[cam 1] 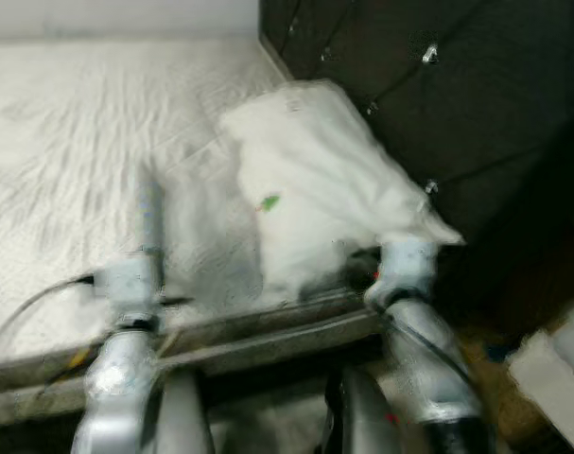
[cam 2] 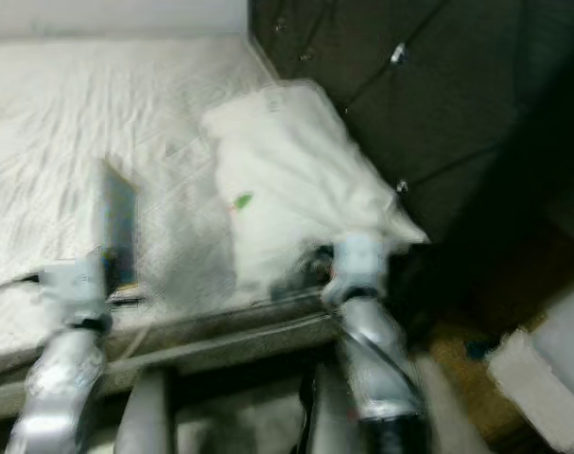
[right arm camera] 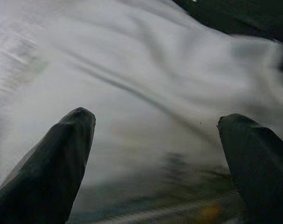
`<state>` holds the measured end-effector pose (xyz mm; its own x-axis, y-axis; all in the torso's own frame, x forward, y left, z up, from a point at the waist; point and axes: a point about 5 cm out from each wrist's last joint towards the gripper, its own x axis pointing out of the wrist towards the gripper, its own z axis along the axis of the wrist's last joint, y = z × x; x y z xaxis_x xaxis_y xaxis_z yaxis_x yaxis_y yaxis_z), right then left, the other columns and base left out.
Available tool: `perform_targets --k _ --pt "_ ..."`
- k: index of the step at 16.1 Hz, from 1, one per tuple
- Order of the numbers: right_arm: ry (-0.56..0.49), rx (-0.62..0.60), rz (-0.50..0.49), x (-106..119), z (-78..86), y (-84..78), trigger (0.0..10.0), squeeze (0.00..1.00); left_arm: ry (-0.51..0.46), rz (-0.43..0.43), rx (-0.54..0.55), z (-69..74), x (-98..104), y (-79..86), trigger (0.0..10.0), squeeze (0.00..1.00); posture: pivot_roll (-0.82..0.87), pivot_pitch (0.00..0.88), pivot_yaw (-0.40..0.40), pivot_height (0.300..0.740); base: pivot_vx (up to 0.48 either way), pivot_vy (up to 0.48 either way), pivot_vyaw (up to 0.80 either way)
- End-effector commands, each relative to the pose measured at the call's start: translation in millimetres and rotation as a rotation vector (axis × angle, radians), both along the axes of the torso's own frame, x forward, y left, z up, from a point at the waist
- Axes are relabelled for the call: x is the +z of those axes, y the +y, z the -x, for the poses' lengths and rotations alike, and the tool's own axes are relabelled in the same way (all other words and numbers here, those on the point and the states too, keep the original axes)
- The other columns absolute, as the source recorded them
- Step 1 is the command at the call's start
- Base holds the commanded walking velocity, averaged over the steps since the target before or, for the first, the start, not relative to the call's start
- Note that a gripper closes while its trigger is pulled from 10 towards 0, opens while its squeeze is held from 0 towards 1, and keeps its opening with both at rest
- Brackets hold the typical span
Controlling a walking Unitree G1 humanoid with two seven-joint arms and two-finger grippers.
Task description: Clean up the room
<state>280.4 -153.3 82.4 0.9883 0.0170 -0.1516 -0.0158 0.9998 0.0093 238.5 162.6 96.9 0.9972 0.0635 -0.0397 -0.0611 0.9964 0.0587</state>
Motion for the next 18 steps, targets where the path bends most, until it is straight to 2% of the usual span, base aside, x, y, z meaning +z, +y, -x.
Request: perform_targets --k 1,3,5,7,9,11,12,16,17,18 --pt "-0.021 0.04 -0.029 6.2 -3.6 14.7 10.0 0.0 -0.032 -0.027 0.025 0.2 7.0 9.8 10.0 0.0 0.08 0.022 -0.047 0.545 0.0 0.0 0.0" --pt "-0.024 0.042 -0.03 6.5 -3.4 15.3 10.0 0.0 -0.028 -0.019 0.029 -1.7 7.1 10.1 10.0 0.0 0.08 0.021 -0.046 0.545 0.0 0.0 0.0" --pt "-0.028 0.043 -0.036 6.7 -2.6 14.6 10.0 0.0 -0.024 0.035 0.057 -11.2 10.5 9.7 10.0 0.0 0.08 0.019 -0.047 0.525 0.0 0.0 0.0" --pt "-0.012 0.038 -0.038 3.9 -1.7 13.0 10.0 0.0 -0.038 0.233 0.071 -27.3 20.2 -1.9 10.0 0.0 0.08 0.015 -0.055 0.505 0.0 0.0 0.0" --pt "-0.006 0.044 -0.039 2.8 -1.7 13.1 10.0 0.0 -0.024 0.35 0.058 -35.2 22.6 -13.3 10.0 0.0 0.07 0.013 -0.059 0.505 0.0 0.0 0.0" --pt "-0.009 0.051 -0.029 3.3 -0.6 13.6 10.0 0.0 0.052 0.485 -0.007 -45.4 22.1 -32.9 10.0 0.0 0.07 0.014 -0.062 0.505 0.0 0.0 0.0" --pt "-0.008 0.05 -0.028 3.2 -0.2 13.2 10.0 0.0 0.124 0.546 -0.032 -50.8 20.4 -42.1 10.0 0.0 0.06 0.015 -0.062 0.505 0.0 0.0 0.0" --pt "-0.004 0.048 -0.029 2.8 -0.7 12.2 10.0 0.0 0.225 0.569 -0.062 -60.1 14.5 -47.3 10.0 0.0 0.06 0.01 -0.064 0.505 0.0 0.0 0.0" --pt "-0.004 0.049 -0.027 2.9 -0.9 12.1 10.0 0.0 0.283 0.597 -0.081 -65.3 10.7 -48.5 10.0 0.0 0.05 0.008 -0.065 0.505 0.0 0.0 0.0" --pt "-0.003 0.048 -0.027 2.9 -0.9 11.9 10.0 0.0 0.282 0.63 -0.096 -70.4 14.8 -49.6 10.0 0.0 0.05 0.008 -0.065 0.505 0.0 0.0 0.0"
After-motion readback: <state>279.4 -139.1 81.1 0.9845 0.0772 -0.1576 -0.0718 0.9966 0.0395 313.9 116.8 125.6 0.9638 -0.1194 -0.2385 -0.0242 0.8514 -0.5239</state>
